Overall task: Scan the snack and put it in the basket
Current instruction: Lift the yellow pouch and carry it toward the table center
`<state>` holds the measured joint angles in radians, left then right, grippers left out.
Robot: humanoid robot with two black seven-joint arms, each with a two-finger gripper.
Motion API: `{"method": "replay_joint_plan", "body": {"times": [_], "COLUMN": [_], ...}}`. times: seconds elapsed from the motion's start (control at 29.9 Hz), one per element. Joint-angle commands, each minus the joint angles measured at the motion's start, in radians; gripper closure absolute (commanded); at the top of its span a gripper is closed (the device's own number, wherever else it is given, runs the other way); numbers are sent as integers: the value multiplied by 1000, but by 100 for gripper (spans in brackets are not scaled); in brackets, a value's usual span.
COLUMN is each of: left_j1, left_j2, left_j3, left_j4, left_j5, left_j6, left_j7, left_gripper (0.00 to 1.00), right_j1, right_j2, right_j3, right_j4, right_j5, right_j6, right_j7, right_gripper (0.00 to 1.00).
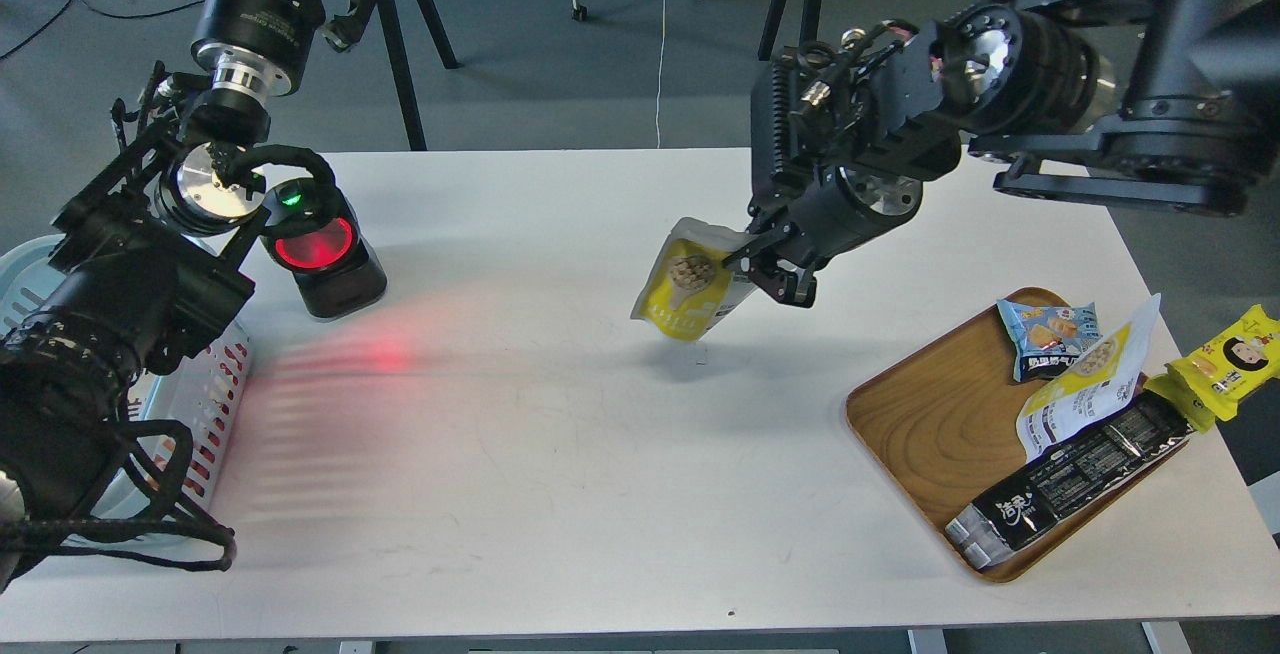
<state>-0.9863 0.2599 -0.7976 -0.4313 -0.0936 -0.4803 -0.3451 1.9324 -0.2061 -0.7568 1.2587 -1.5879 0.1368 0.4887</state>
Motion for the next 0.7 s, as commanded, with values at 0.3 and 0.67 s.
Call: {"method": "replay_joint_plan", "body": {"times": [0.3,0.67], "left_j1": [3,8], "left_j2": [1,4], "left_j3": [1,0], "left_j4": [0,0], "left_j5": [0,0], "left_j6": [0,-1], "left_j7": [1,0], "left_gripper": [0,0], "right_j1": [-99,-112], "right_j2": [206,206], "right_j3": [2,2], "right_j4": [-177,-188], "right_j5": [40,42], "right_j6": [0,0], "right_j7": [0,0], "right_gripper": [99,99]}}
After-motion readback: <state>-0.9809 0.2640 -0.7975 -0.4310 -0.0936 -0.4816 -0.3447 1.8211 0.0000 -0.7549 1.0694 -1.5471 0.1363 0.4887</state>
